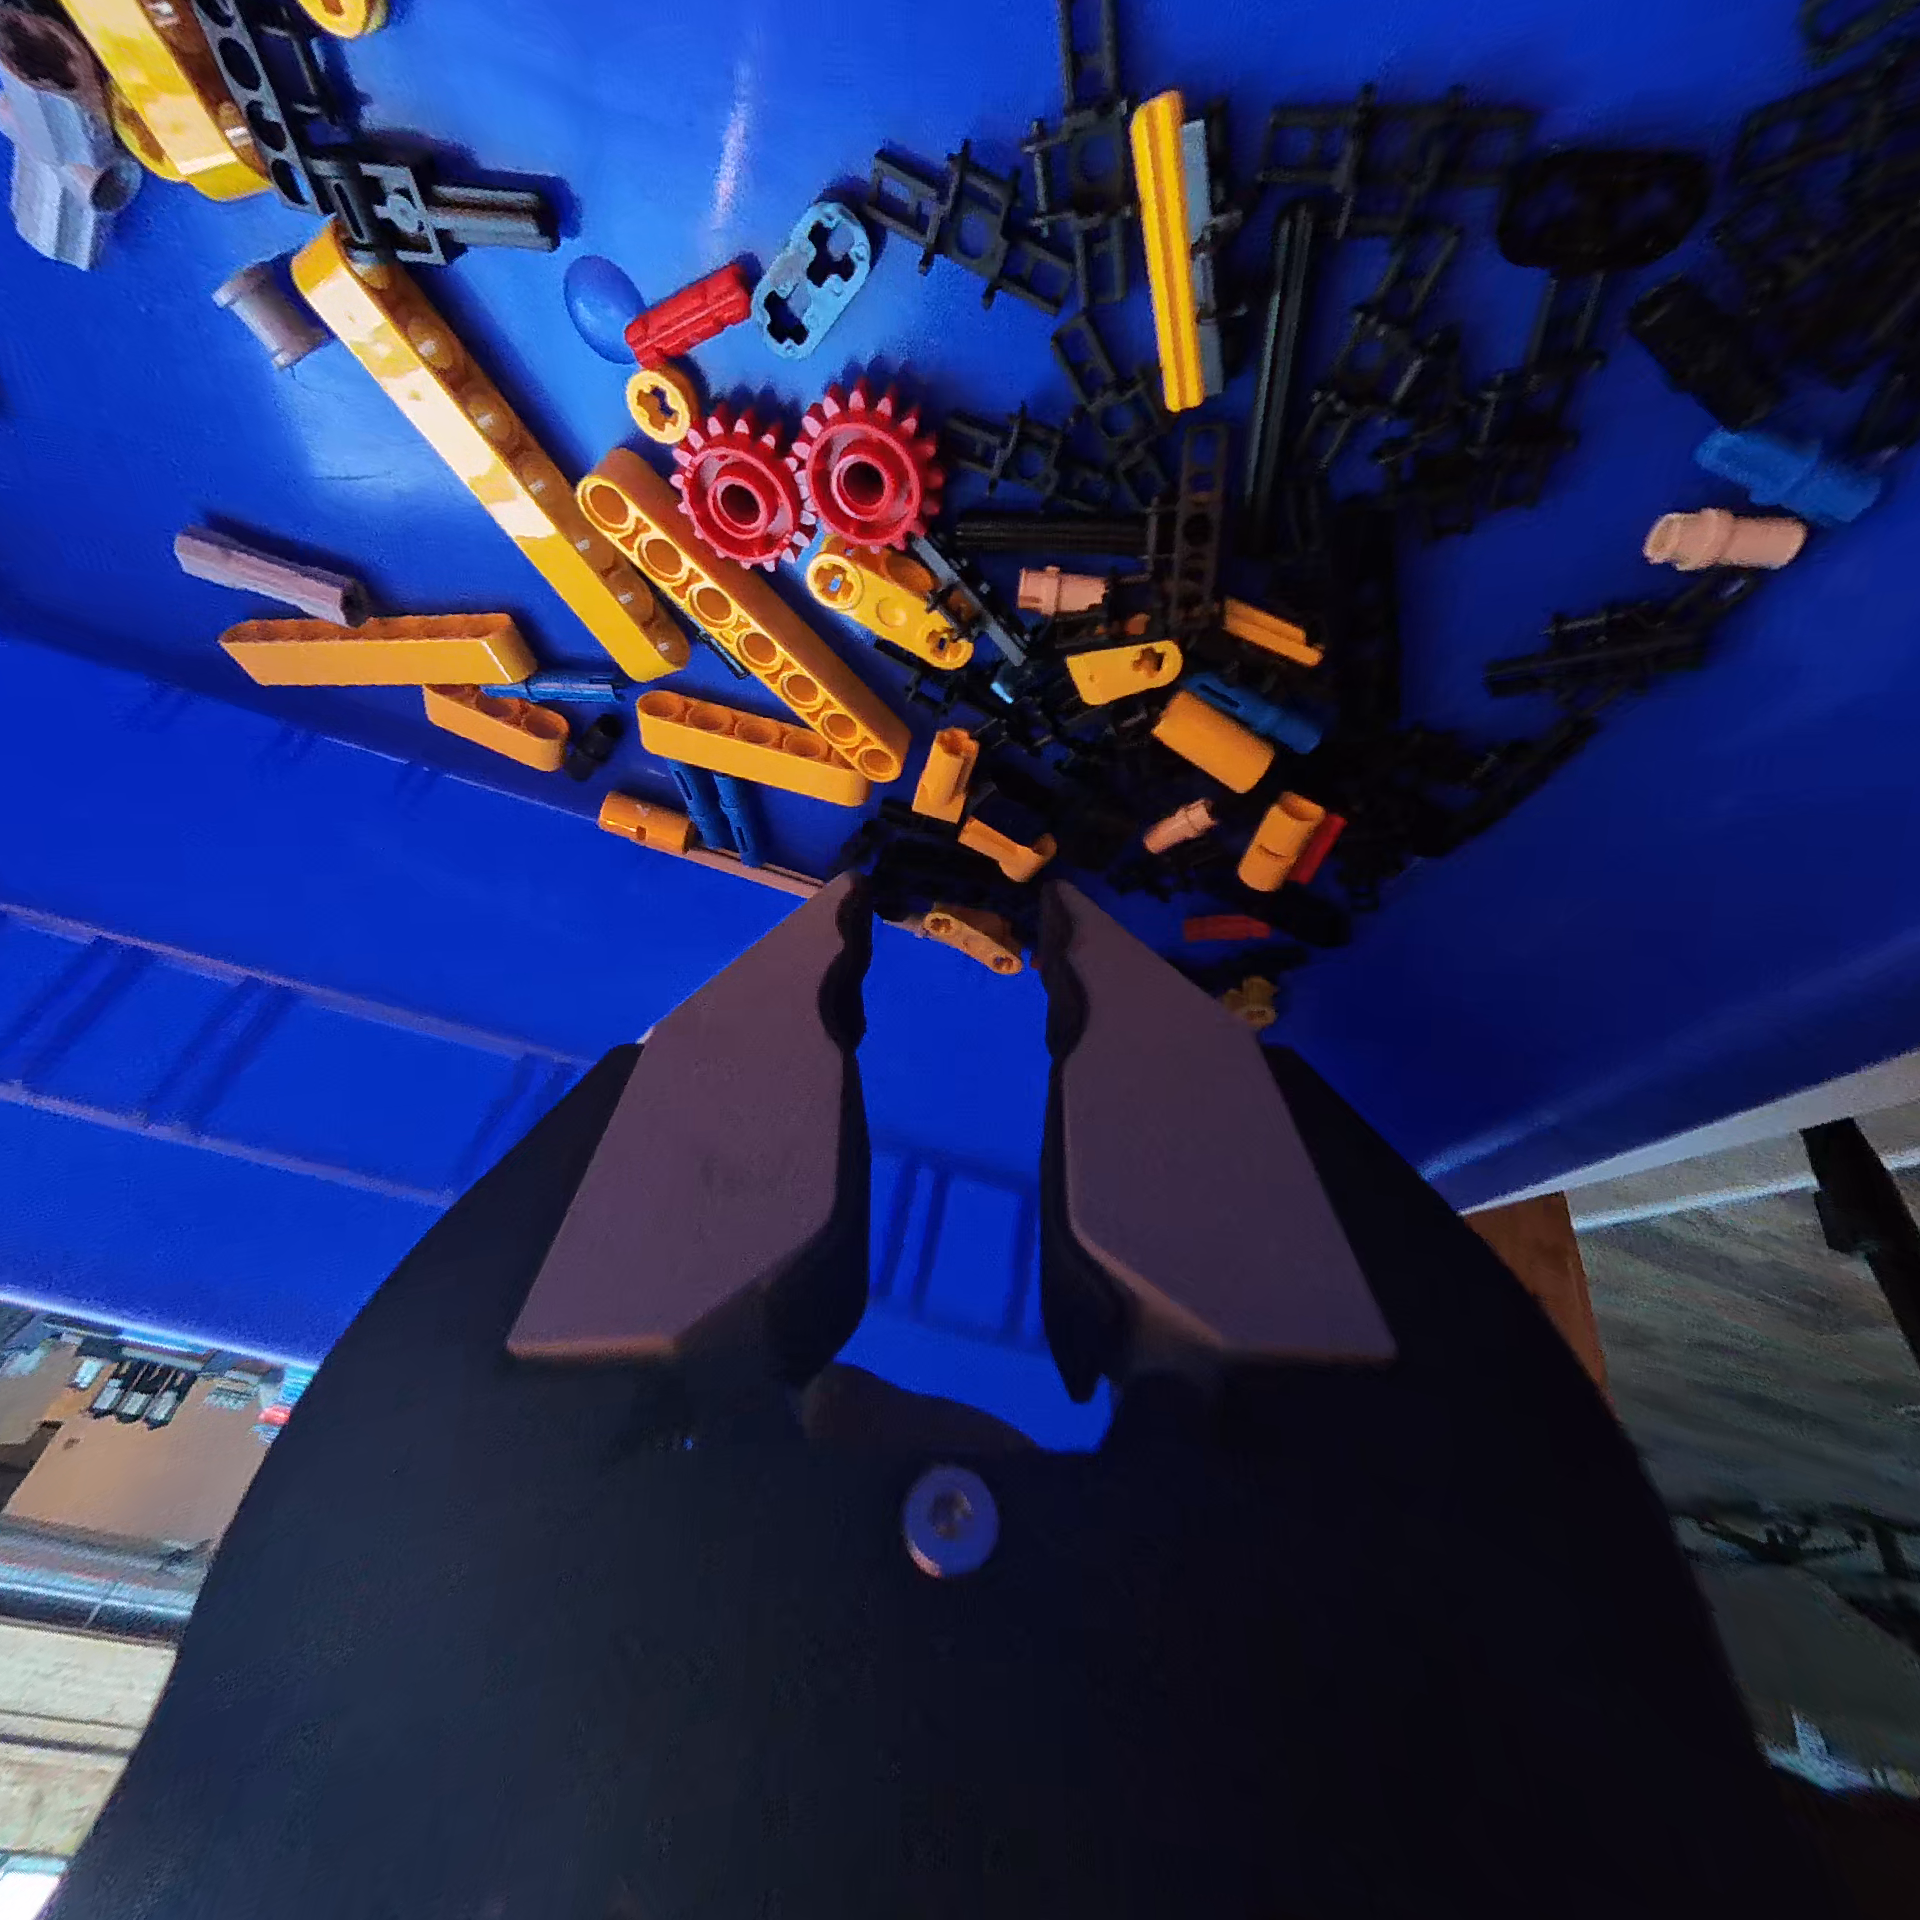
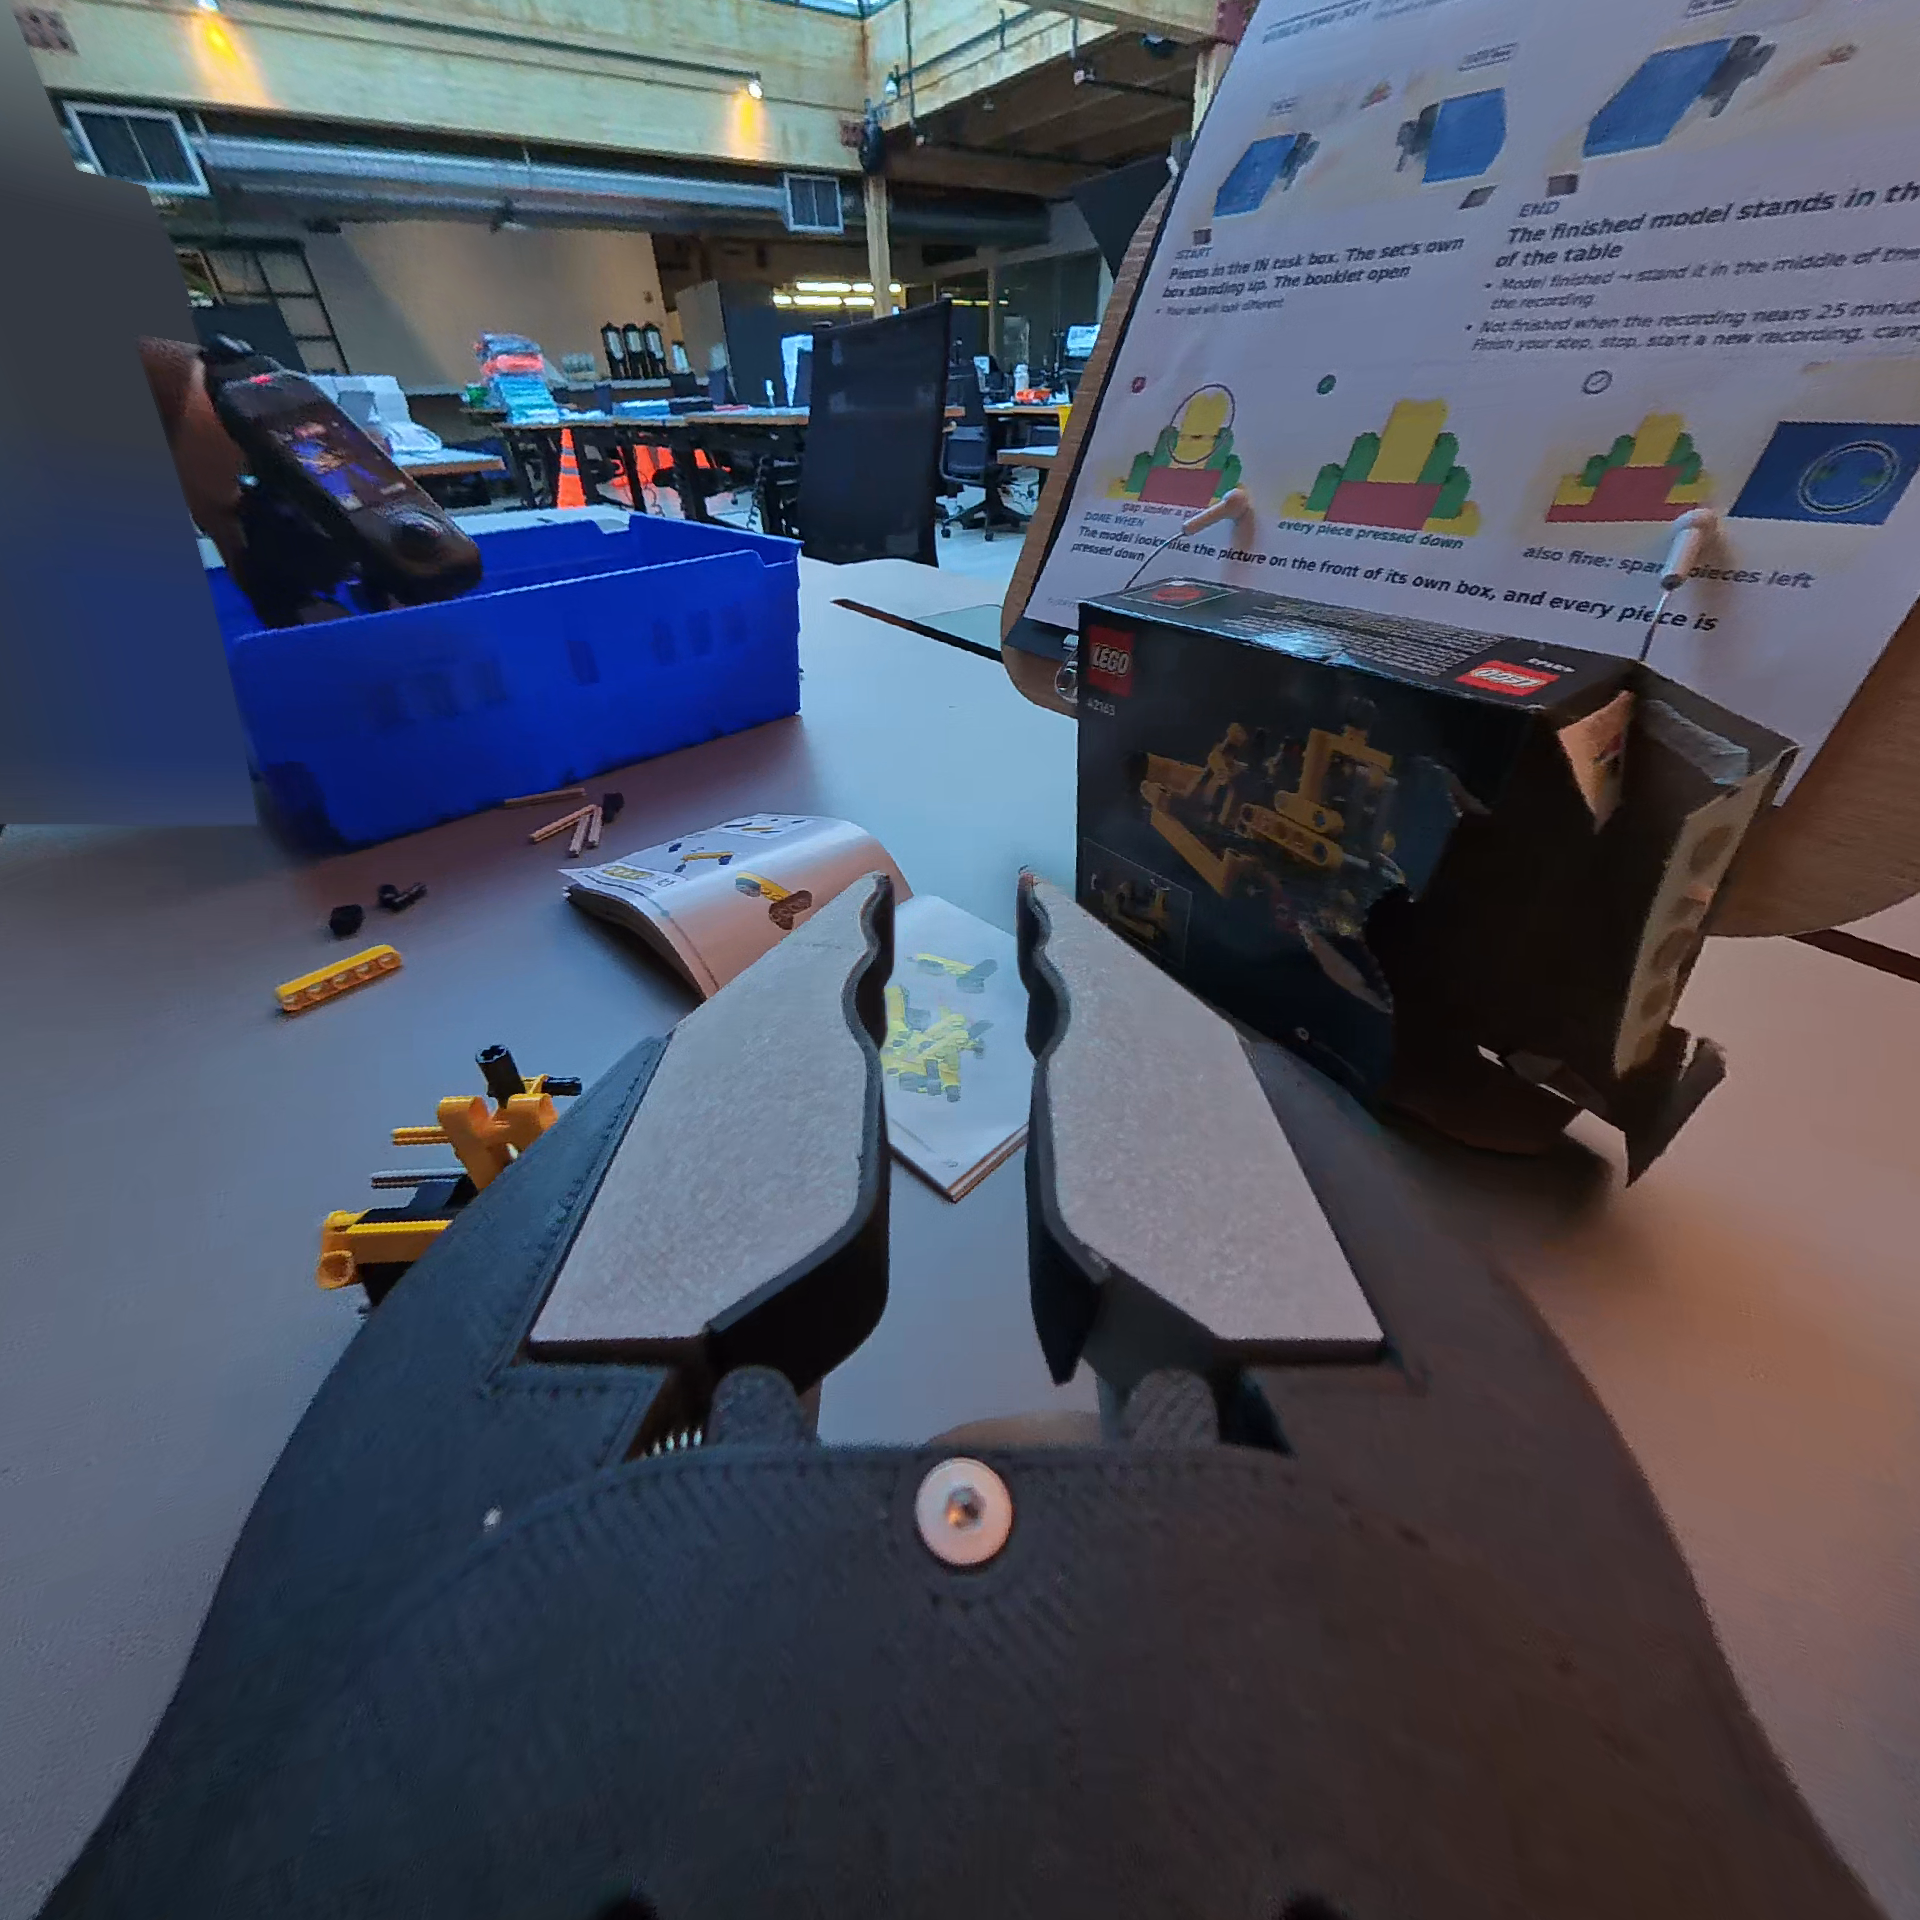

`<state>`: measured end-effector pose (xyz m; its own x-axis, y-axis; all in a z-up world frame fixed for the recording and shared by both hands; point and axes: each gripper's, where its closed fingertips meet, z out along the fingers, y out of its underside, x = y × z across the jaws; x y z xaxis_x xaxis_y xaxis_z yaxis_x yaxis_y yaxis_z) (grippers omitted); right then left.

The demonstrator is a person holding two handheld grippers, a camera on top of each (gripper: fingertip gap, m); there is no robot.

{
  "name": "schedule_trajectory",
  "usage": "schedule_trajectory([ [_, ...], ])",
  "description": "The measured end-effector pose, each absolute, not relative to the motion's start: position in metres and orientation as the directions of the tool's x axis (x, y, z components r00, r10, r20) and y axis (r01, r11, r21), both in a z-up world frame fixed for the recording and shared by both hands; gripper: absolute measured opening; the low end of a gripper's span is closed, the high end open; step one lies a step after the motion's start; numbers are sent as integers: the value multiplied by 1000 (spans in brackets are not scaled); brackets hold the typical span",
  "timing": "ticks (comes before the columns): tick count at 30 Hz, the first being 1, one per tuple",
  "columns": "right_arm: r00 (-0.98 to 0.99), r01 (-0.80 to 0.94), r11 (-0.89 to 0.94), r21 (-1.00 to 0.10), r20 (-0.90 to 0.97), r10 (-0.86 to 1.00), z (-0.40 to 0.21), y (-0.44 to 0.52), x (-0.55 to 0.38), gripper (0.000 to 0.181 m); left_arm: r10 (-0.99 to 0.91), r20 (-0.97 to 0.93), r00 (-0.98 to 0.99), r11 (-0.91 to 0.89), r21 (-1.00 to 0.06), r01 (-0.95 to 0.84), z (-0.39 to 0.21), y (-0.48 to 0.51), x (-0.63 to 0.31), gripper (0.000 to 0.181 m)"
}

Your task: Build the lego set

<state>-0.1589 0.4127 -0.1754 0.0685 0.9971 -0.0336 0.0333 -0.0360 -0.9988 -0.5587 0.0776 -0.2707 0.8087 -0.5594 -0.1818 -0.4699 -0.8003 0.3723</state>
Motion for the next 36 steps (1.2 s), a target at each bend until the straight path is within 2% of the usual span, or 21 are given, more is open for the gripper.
schedule_trajectory([
  [14, 4, 60, 4, -998, 5, 1000, -178, 391, -162, 20, -666, -63, 744, -686, 444, -576, -272, 74, -560, 31],
  [19, -5, 59, 3, -998, 3, 1000, -177, 389, -161, 20, -672, -128, 729, -699, 434, -569, -255, 76, -562, 30],
  [20, -7, 57, 2, -998, 2, 1000, -177, 389, -161, 20, -670, -146, 728, -708, 421, -567, -249, 77, -561, 33],
  [24, -9, 52, 9, -999, 8, 1000, -175, 388, -161, 20, -654, -261, 710, -752, 321, -575, -214, 92, -553, 29],
  [28, -6, 42, 16, -999, 15, 1000, -172, 387, -160, 20, -645, -379, 663, -736, 75, -673, -168, 129, -504, 30],
  [30, -3, 35, 18, -999, 18, 1000, -170, 388, -159, 20, -675, -408, 614, -658, -42, -752, -153, 150, -457, 31],
  [31, -1, 33, 20, -999, 20, 1000, -169, 388, -159, 20, -709, -410, 574, -603, -69, -795, -150, 156, -431, 30],
  [33, 4, 29, 23, -999, 23, 1000, -167, 388, -158, 20, -778, -418, 470, -495, -52, -867, -155, 163, -386, 30],
  [36, 10, 19, 26, -999, 27, 1000, -165, 389, -156, 20, -860, -400, 318, -366, 49, -929, -181, 169, -342, 30],
])
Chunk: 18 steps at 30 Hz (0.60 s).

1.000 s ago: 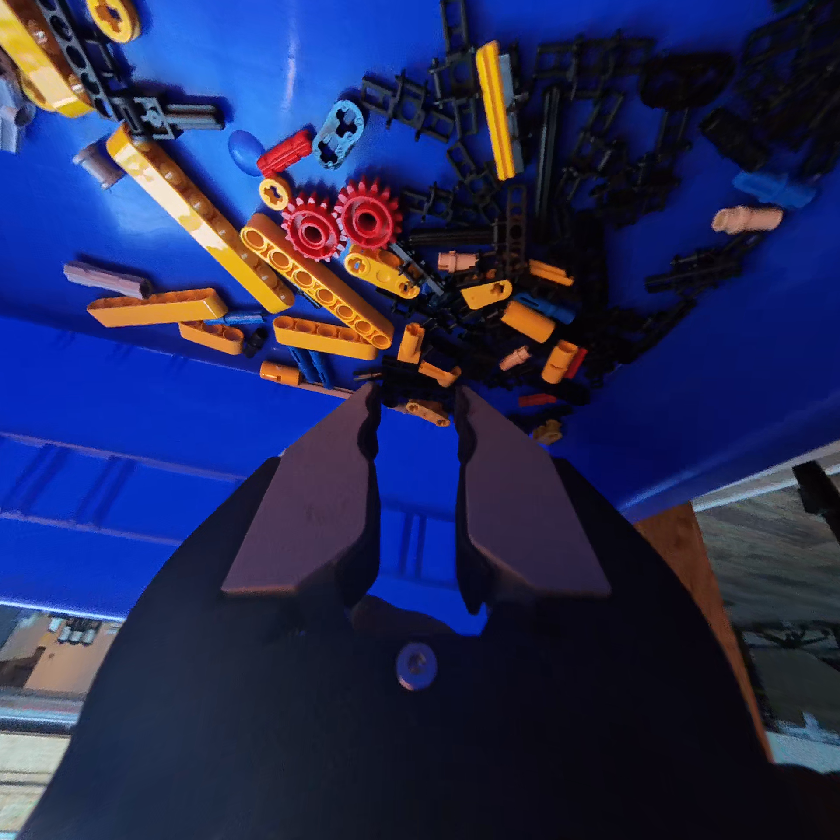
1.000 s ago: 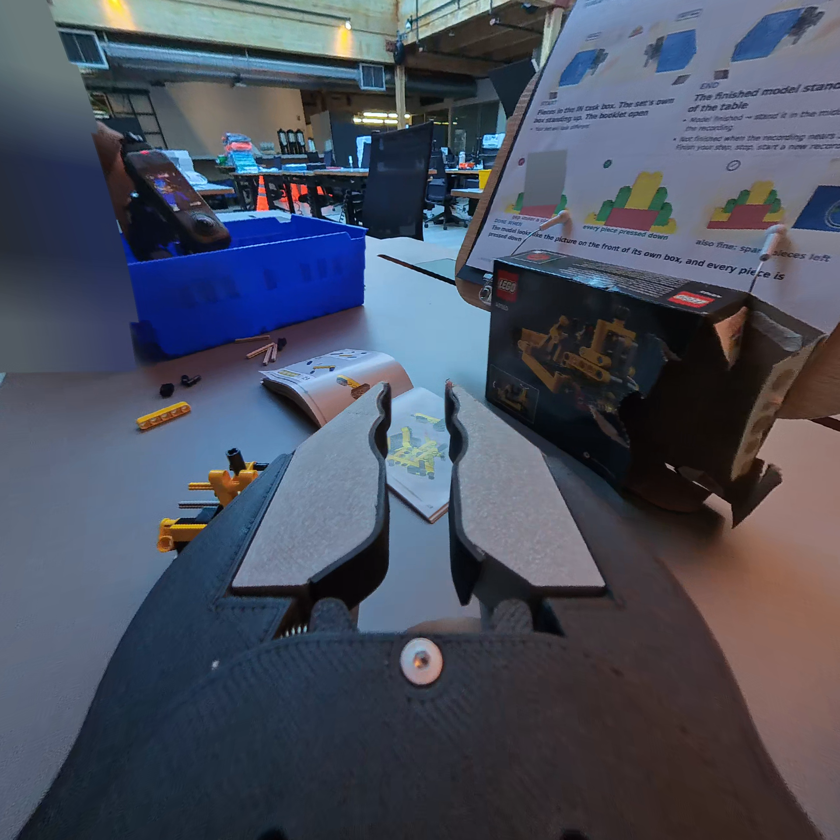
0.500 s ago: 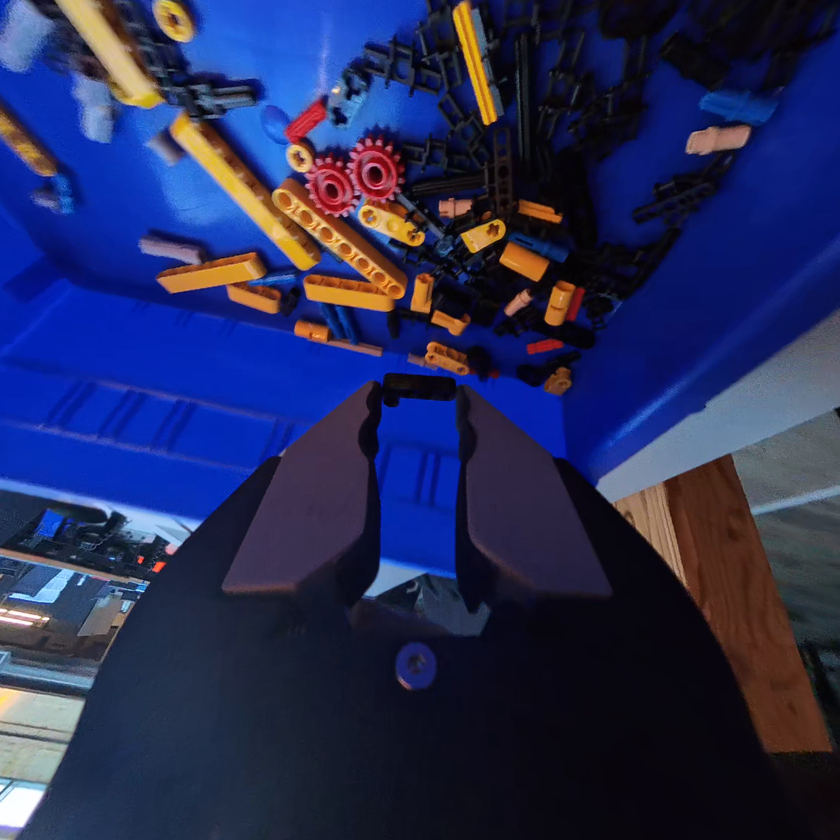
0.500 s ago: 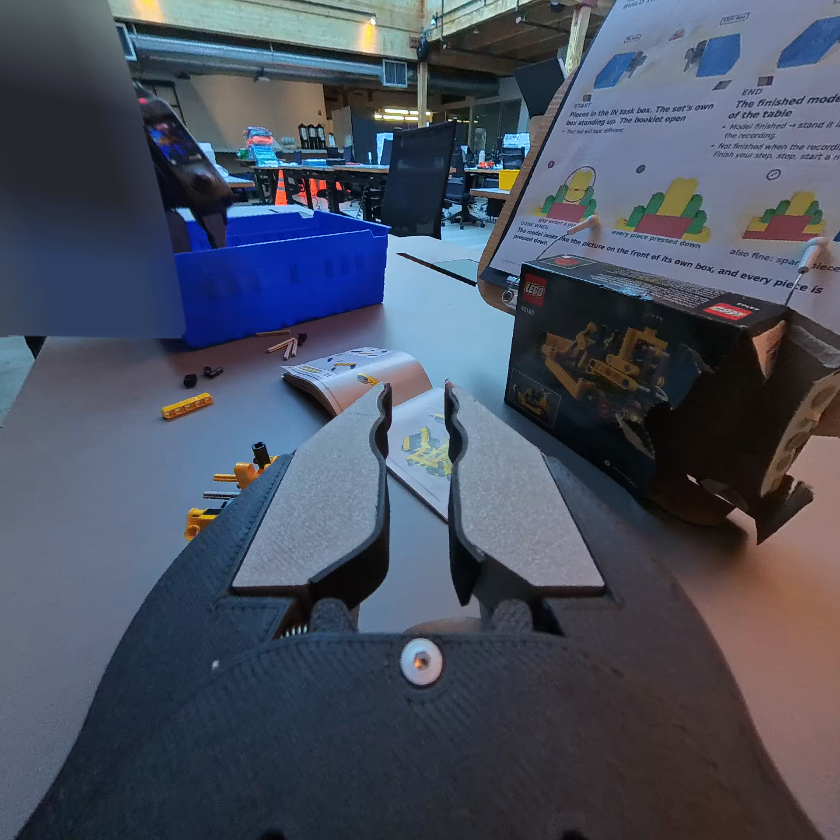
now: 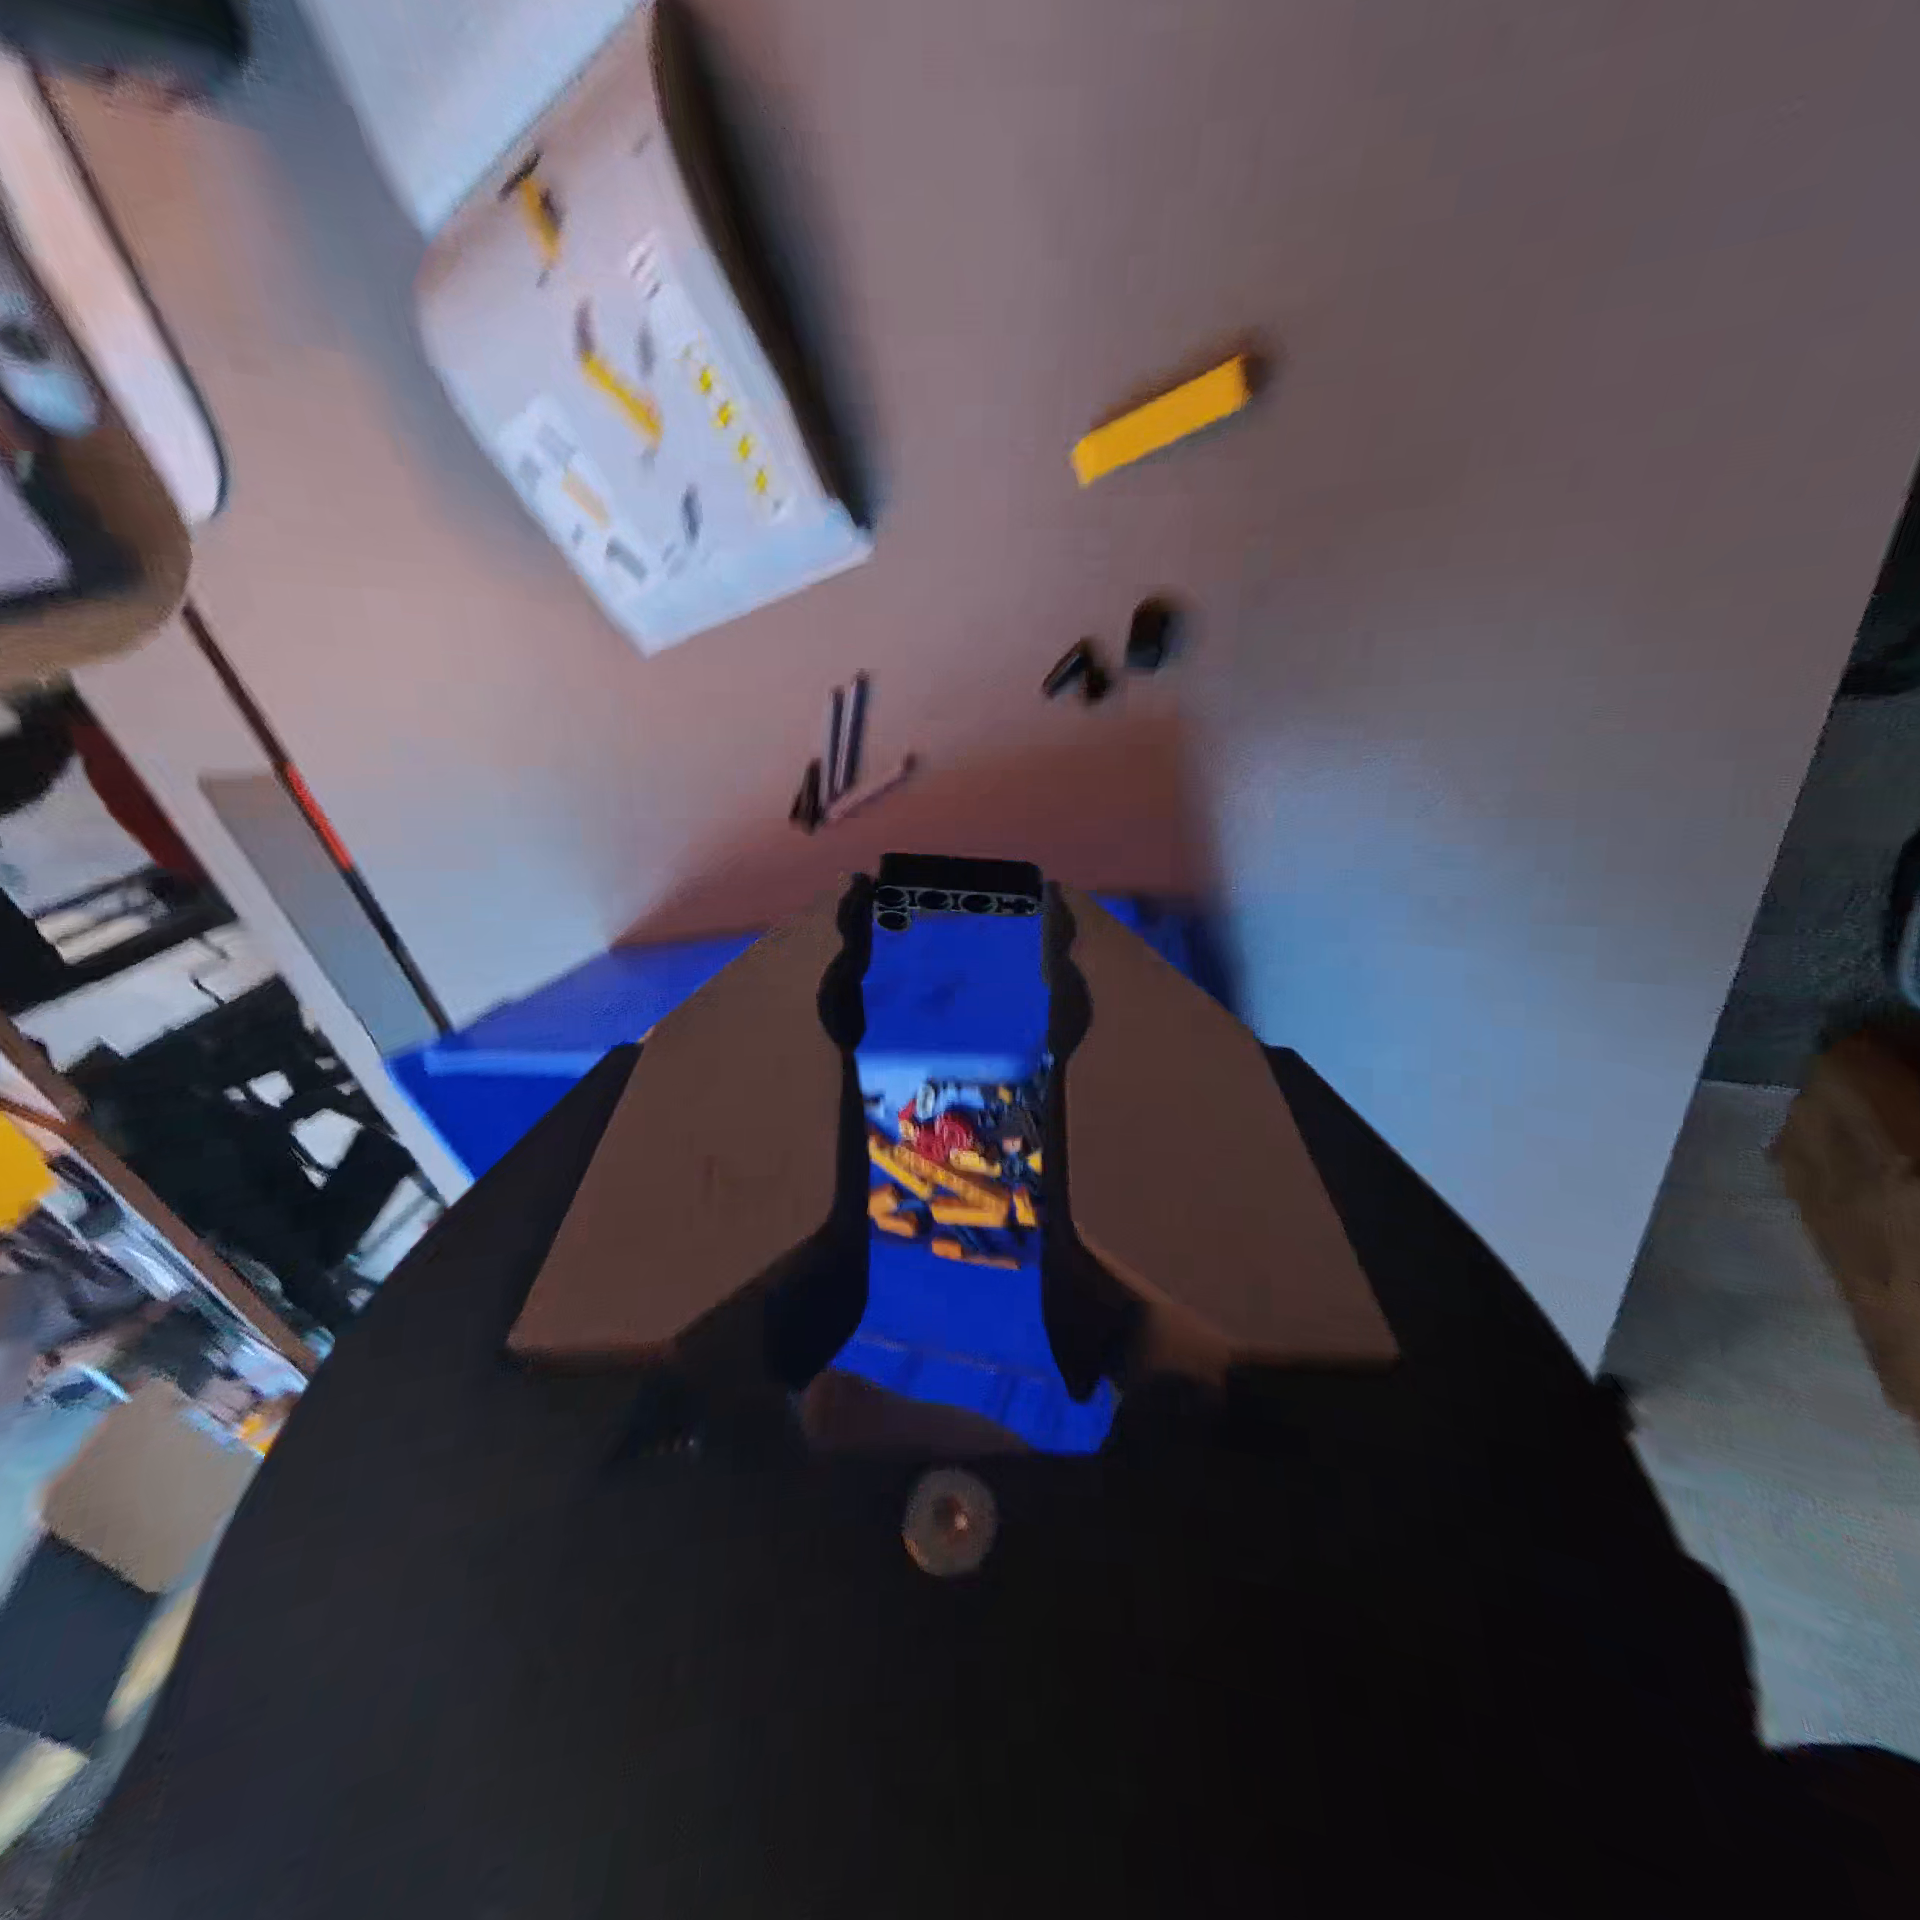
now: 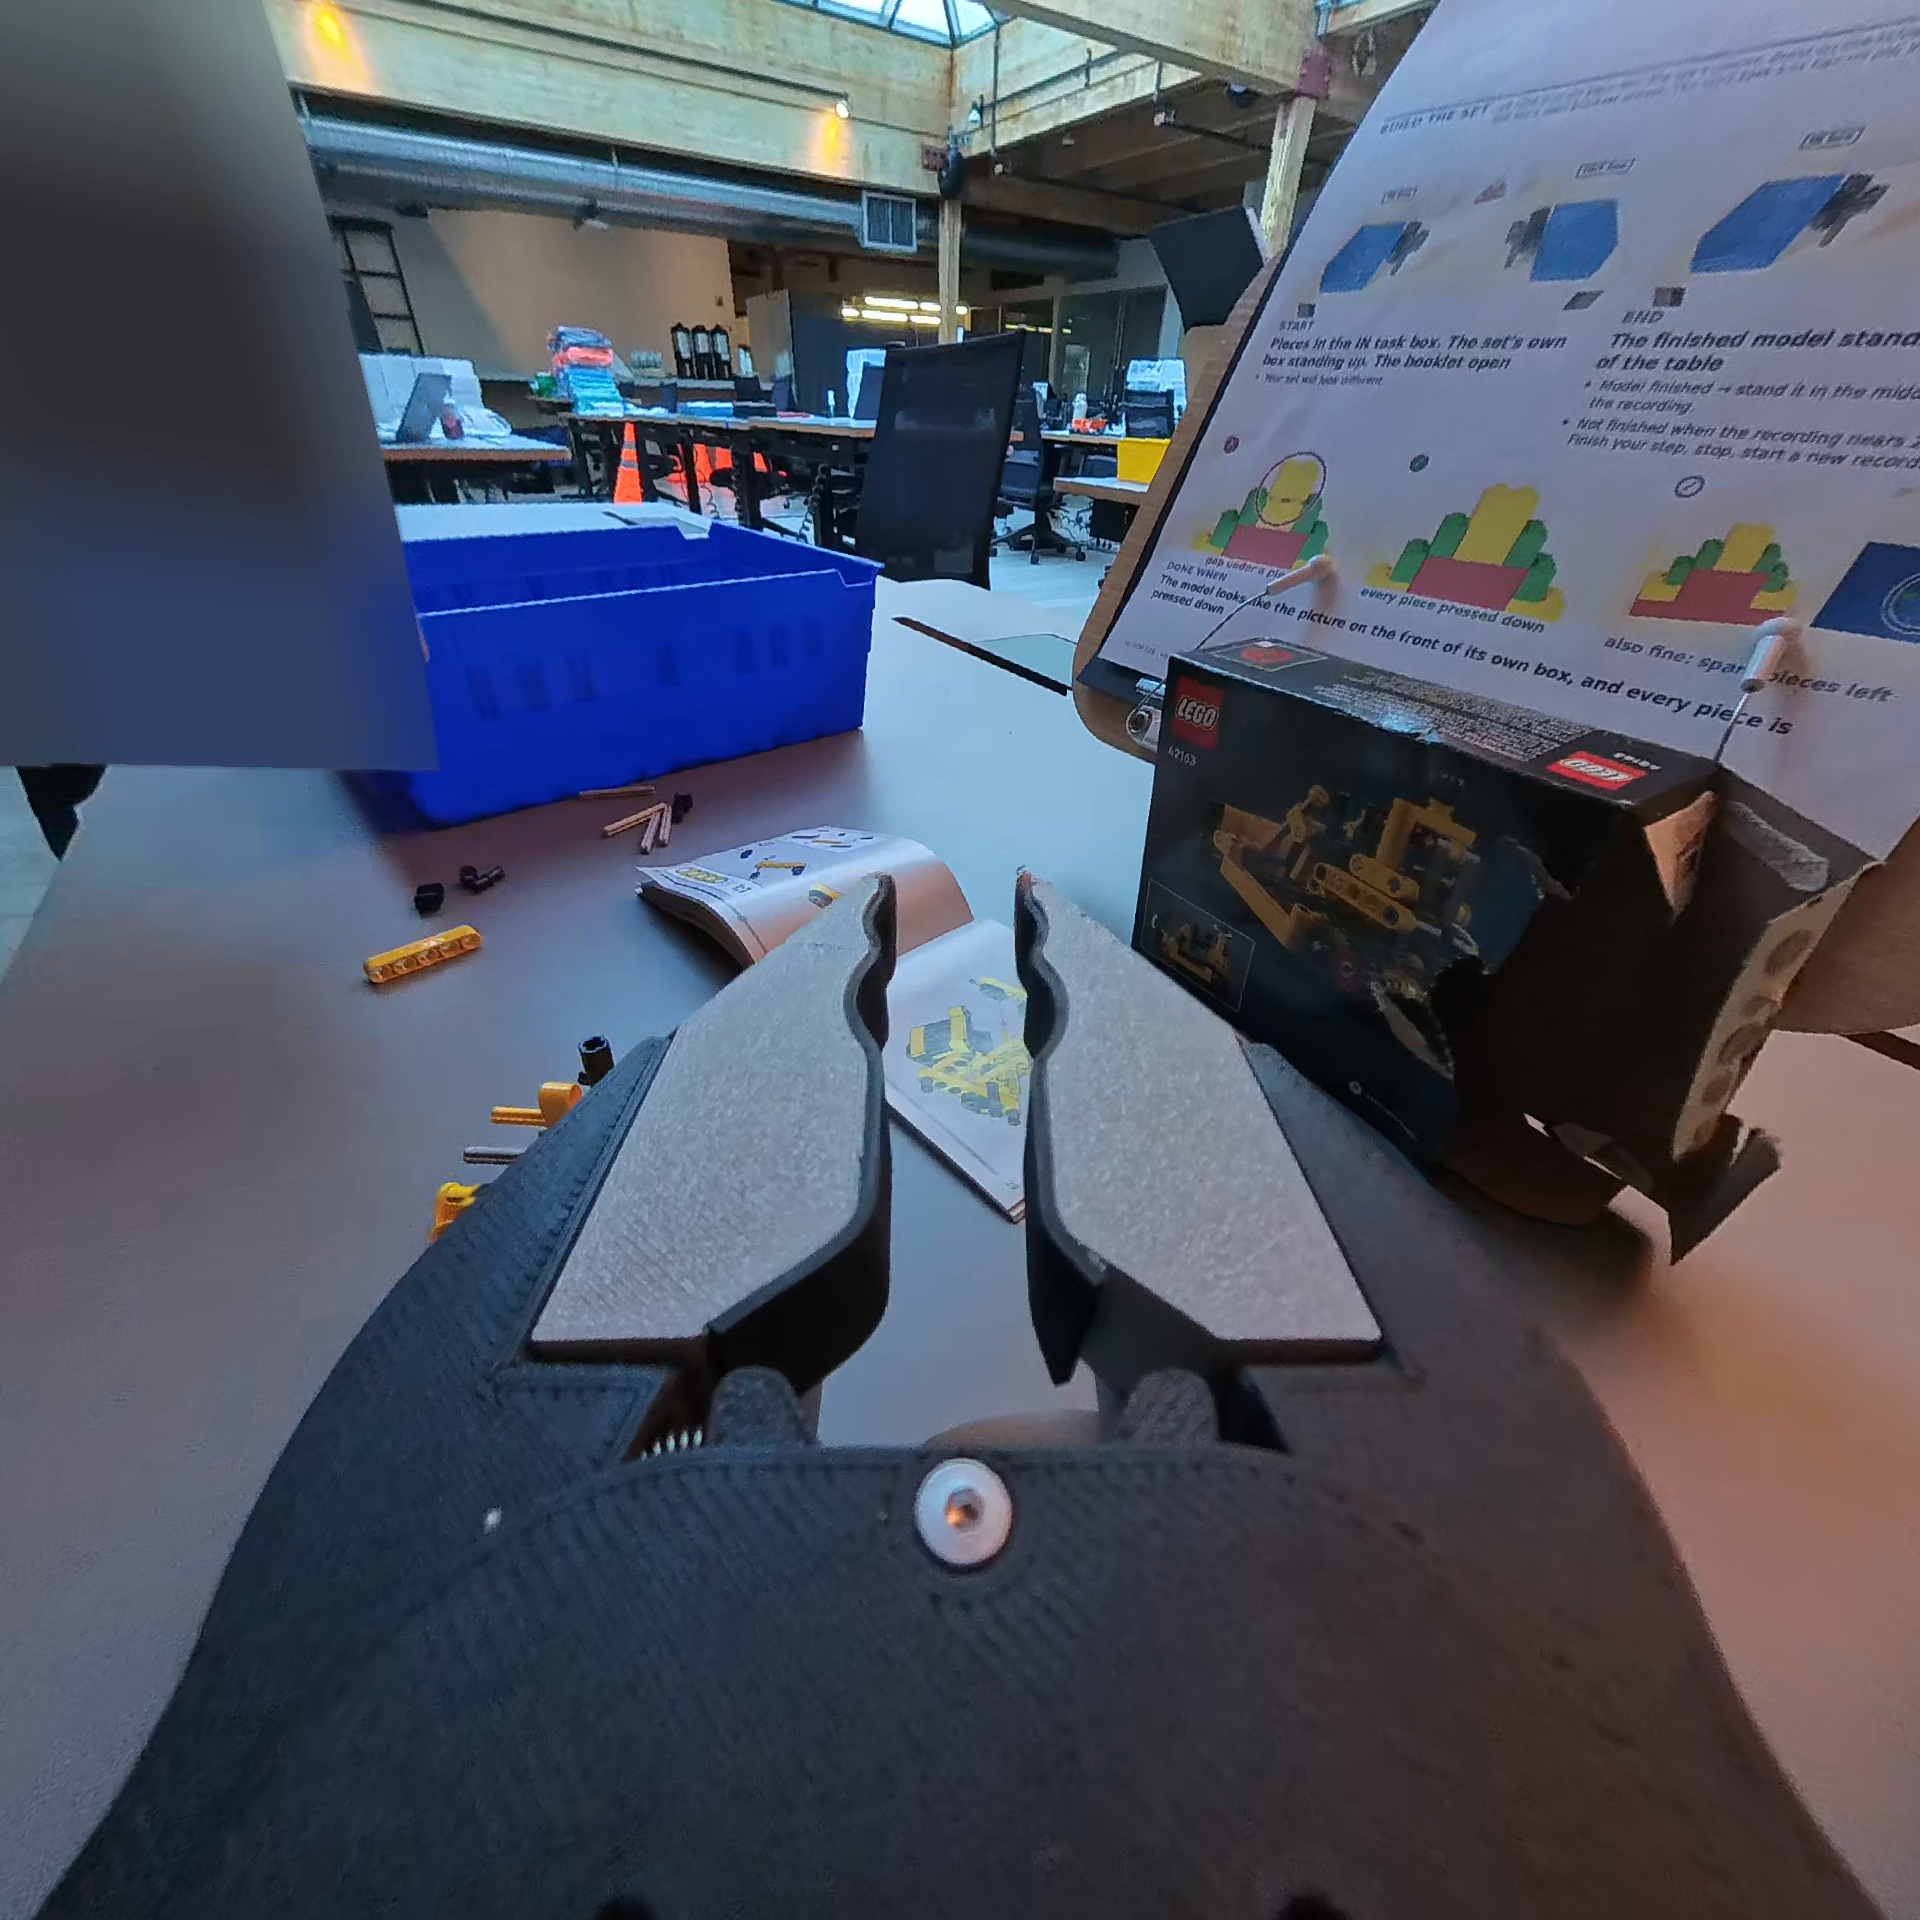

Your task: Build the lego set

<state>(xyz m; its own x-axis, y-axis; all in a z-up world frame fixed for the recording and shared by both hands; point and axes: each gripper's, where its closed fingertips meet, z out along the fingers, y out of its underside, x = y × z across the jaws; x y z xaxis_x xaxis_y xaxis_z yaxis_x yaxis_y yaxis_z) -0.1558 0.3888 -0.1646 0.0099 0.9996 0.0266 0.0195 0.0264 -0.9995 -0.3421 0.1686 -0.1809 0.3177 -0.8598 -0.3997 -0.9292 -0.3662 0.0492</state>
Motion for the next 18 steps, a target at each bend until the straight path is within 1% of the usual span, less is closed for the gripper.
schedule_trajectory([
  [3, 10, 7, 29, -1000, 29, 1000, -161, 388, -154, 19, -913, -321, 253, -288, 65, -956, -214, 172, -312, 30],
  [10, -6, -8, 36, -999, 36, 999, -156, 383, -153, 19, -941, -183, 284, -304, 91, -948, -268, 173, -299, 30],
  [12, -10, -13, 41, -999, 41, 999, -154, 382, -153, 19, -943, -175, 283, -305, 117, -945, -275, 172, -302, 30],
  [15, -7, -18, 49, -999, 50, 999, -152, 382, -152, 19, -937, -163, 310, -328, 96, -940, -275, 172, -301, 30],
  [18, -5, -25, 48, -999, 48, 999, -150, 382, -151, 19, -941, -154, 302, -319, 101, -942, -274, 169, -302, 30],
])
